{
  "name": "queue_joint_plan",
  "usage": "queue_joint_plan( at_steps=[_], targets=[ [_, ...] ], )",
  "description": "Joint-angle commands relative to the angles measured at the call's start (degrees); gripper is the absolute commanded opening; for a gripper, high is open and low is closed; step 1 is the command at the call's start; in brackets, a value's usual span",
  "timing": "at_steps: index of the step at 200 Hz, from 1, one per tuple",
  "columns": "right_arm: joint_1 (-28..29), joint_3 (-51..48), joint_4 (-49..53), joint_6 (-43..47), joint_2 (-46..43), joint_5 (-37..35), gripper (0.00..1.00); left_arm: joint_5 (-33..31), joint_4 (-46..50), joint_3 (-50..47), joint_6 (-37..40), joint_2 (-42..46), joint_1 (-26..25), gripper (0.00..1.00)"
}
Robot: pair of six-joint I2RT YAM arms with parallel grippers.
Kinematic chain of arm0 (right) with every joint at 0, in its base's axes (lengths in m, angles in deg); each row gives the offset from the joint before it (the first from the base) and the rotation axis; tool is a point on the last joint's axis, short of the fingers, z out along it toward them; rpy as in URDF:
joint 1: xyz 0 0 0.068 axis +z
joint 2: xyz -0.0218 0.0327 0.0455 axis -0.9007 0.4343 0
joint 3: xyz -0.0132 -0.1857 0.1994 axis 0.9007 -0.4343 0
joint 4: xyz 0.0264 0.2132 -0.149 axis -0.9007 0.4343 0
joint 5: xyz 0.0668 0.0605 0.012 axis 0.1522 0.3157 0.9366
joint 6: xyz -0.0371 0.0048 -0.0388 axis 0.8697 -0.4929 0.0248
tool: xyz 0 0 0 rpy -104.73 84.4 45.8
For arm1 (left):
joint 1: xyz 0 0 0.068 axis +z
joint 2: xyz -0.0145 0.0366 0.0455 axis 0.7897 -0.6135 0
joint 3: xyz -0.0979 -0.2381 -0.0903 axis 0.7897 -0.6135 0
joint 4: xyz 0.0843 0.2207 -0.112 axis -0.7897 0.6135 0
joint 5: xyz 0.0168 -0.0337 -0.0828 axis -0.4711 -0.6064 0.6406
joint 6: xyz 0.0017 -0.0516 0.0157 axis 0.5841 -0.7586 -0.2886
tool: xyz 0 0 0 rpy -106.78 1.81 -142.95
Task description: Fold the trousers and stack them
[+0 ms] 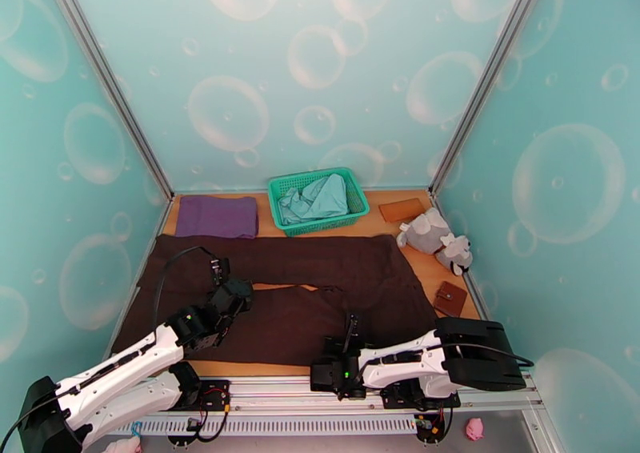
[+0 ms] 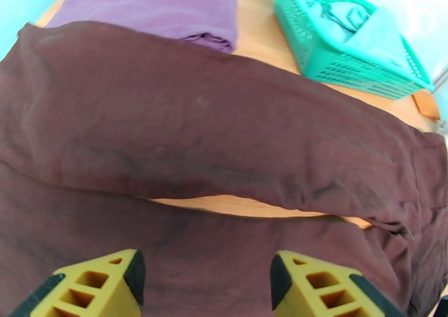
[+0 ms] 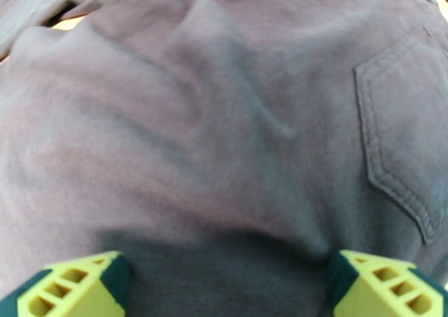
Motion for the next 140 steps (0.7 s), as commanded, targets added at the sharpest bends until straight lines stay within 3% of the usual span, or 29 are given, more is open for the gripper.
queue_joint_plan(
  at_steps=[1, 21, 40, 55, 68, 80, 107, 122, 140],
  targets=[
    [0.2, 5.3, 14.4, -4.1, -2.6, 2.0, 0.99, -1.2, 0.7, -1.0, -1.1, 0.1, 1.7, 0.63],
    [-2.4, 12.9, 18.5, 4.7, -7.6, -6.0, 0.99, -0.2, 0.9, 1.5, 1.8, -0.2, 3.0, 0.63],
    [-10.7, 15.3, 7.2, 27.0, -14.8, -7.4, 0.99, 0.3, 1.0, 5.4, 4.8, -1.1, 4.7, 0.63],
    [-22.6, 12.9, -9.0, 47.5, -21.3, 3.5, 0.99, 1.3, 1.4, 8.9, 7.8, -2.9, 7.8, 0.63],
    [-34.1, 10.0, -21.1, 58.1, -25.4, 16.3, 0.99, 2.3, 2.8, 12.5, 9.5, -4.7, 12.3, 0.62],
    [-43.1, 9.8, -26.0, 64.0, -26.3, 23.6, 0.99, 4.1, 3.0, 15.2, 11.3, -5.8, 16.7, 0.62],
    [-54.7, 15.8, -24.5, 72.5, -17.8, 26.3, 0.99, 12.5, 0.5, 19.6, 15.4, -10.3, 26.1, 0.6],
    [-59.0, 17.1, -27.4, 74.4, -12.9, 30.4, 0.99, 16.0, -0.3, 22.8, 16.9, -15.1, 32.0, 0.6],
    [-59.4, 14.9, -35.1, 76.3, -10.8, 30.8, 0.99, 17.6, -0.7, 27.8, 18.8, -21.5, 39.0, 0.57]
  ],
)
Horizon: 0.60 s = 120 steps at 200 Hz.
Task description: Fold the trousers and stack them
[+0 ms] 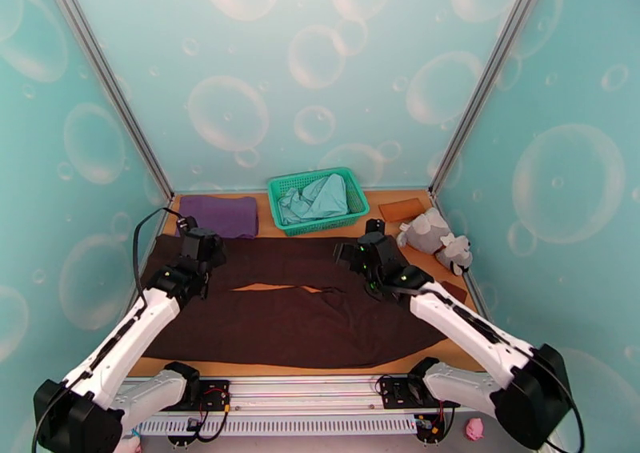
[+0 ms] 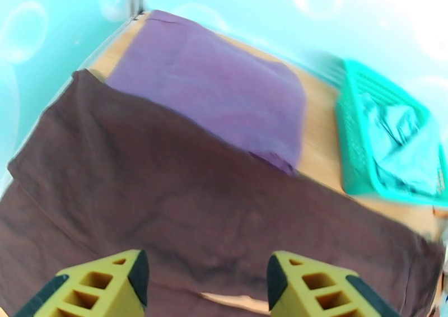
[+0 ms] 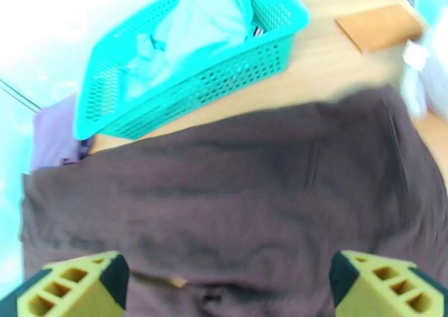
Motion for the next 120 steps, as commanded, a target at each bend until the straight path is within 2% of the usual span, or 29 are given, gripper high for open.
queue_joint_plan(
  at_steps=[1, 43, 68, 98, 120],
  targets=[
    [-0.9, -1.3, -10.3, 9.6, 2.4, 5.7, 0.99, 5.6, -1.0, 5.7, 4.8, -7.1, 7.6, 0.57],
    [0.1, -13.3, -27.5, 13.9, 5.3, 2.1, 0.99, 5.0, -4.0, 12.9, 4.9, -18.6, 21.5, 0.47],
    [-0.9, -14.9, -31.0, 13.6, 8.1, 5.5, 0.99, 7.0, -6.2, 18.1, 6.1, -26.9, 27.8, 0.46],
    [-1.0, -14.4, -29.2, 14.1, 8.5, 4.9, 0.99, 9.1, -4.6, 29.4, 7.6, -40.0, 32.0, 0.43],
    [-1.6, -15.0, -29.7, 13.6, 8.9, 7.4, 0.99, 6.3, -3.3, 37.5, 9.5, -47.5, 32.1, 0.42]
  ],
)
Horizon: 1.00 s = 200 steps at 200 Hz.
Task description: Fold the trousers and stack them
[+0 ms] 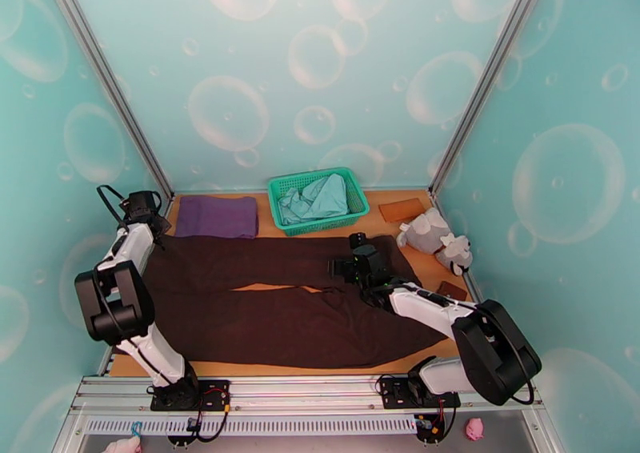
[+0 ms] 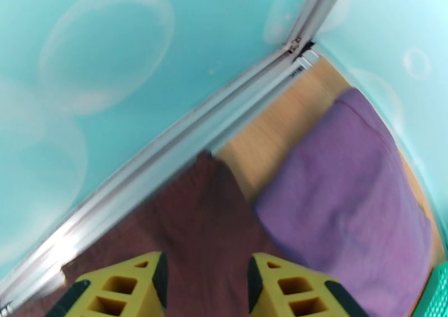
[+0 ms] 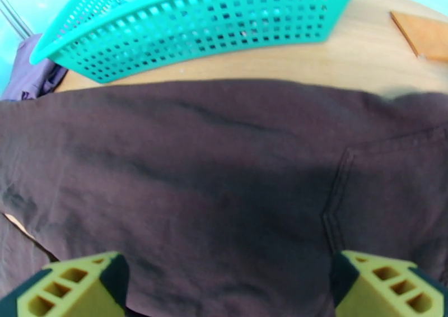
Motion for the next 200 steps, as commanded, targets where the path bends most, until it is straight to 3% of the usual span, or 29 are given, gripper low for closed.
queue_joint_plan(
  at_steps=[1, 26, 59, 176, 200],
  targets=[
    [-0.8, -0.4, -3.0, 1.3, 0.0, 2.7, 0.99, -0.8, 1.3, 8.0, 3.0, -6.5, 0.0, 0.42],
    [-0.8, 0.9, -3.1, 1.3, 1.9, 4.6, 0.99, -2.0, 5.1, 15.6, 4.0, -14.2, 0.0, 0.42],
    [-0.9, 1.7, -3.1, 1.3, 3.9, 4.9, 0.99, -0.8, 6.7, 18.7, 3.3, -19.1, 0.4, 0.45],
    [-0.9, 3.1, -2.0, 1.2, 4.8, 5.5, 0.99, 1.8, 5.8, 15.9, 3.4, -23.0, 0.5, 0.45],
    [-0.8, 3.0, -2.0, 1.1, 4.3, 5.6, 0.99, 2.1, 5.9, 16.2, 3.1, -23.3, 0.5, 0.32]
  ],
)
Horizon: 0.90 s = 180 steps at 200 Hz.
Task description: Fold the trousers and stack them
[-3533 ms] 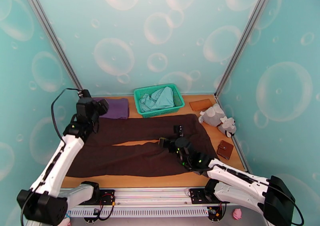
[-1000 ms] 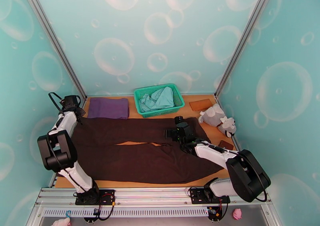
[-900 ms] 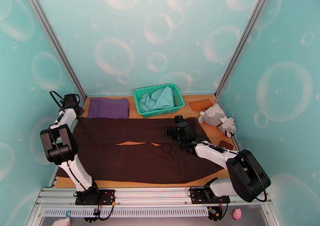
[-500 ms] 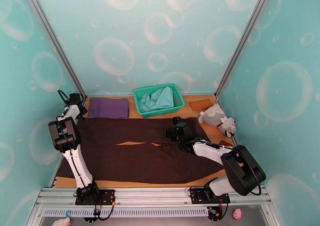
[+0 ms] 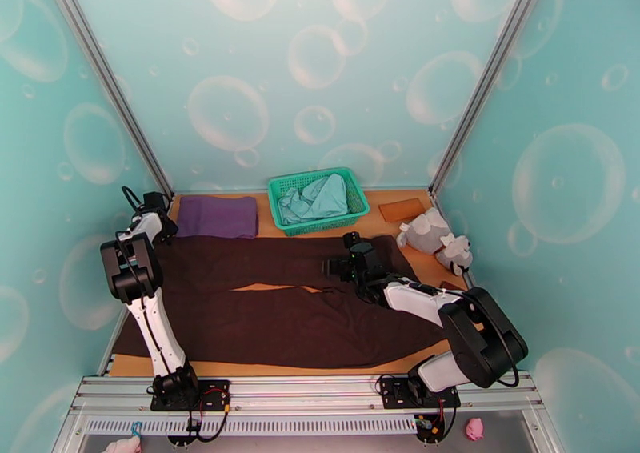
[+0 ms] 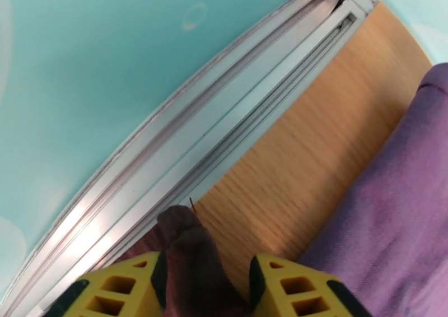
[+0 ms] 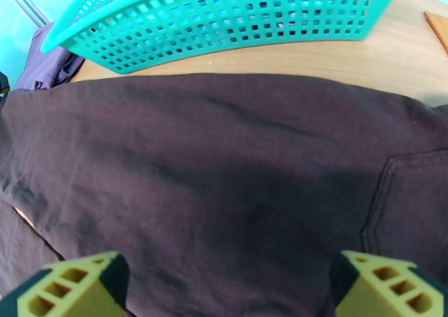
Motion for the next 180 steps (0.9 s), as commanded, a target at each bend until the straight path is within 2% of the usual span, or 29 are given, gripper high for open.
queue_joint_plan(
  at_steps=[1, 24, 68, 116, 155, 180],
  targets=[
    [-0.2, 1.2, -0.2, 0.9, -1.1, 0.3, 0.99, 1.5, -0.3, -0.2, 0.3, -1.3, 0.2, 0.31],
    [-0.2, 1.4, 0.2, 0.8, -1.1, 0.4, 0.99, 1.0, 0.3, -1.1, 0.3, 0.0, 0.1, 0.17],
    [-0.3, 1.2, 0.7, 0.5, -2.0, 0.7, 0.99, -4.0, 1.8, -4.5, -0.5, 7.4, -0.6, 0.02],
    [-2.0, -0.5, 0.3, -2.4, -3.9, -0.3, 0.99, -11.2, -1.1, -16.9, -2.1, 22.5, -2.1, 0.0],
    [-11.4, -3.0, -1.2, -9.9, -6.3, 1.3, 0.99, -8.3, -6.3, -28.3, -4.3, 32.3, -3.2, 0.0],
    [-18.8, 0.0, 4.5, -12.2, -6.5, 0.6, 0.99, -7.2, -9.4, -34.3, -5.2, 38.8, -5.3, 0.0]
  ],
)
